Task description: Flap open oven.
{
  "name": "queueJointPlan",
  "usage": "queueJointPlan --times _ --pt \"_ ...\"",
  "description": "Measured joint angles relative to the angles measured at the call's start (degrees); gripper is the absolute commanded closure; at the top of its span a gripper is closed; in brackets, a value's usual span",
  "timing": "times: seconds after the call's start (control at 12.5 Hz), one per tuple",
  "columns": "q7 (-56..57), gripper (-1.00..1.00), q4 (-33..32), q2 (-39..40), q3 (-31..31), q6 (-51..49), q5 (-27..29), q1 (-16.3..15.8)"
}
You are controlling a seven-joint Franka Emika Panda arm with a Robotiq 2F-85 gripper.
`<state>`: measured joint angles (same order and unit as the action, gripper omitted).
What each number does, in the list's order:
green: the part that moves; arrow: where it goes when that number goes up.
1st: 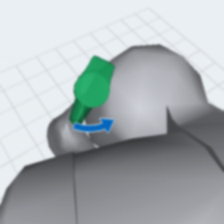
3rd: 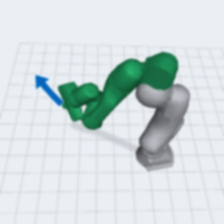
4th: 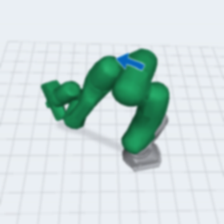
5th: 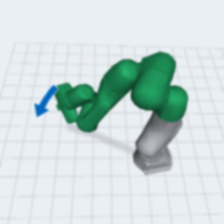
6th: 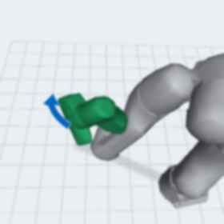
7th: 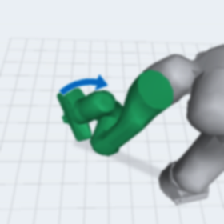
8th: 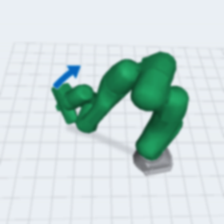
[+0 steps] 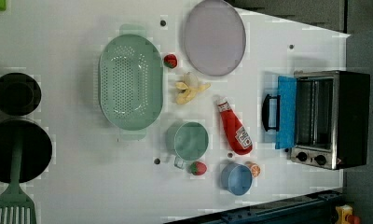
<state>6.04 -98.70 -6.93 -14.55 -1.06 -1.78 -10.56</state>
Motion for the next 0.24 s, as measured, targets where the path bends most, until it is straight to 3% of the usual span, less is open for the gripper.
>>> queueJointPlan --times 0.24 --pt "0.0 0.65 -0.1 2.3 -0.1 0.3 0.0 0.0"
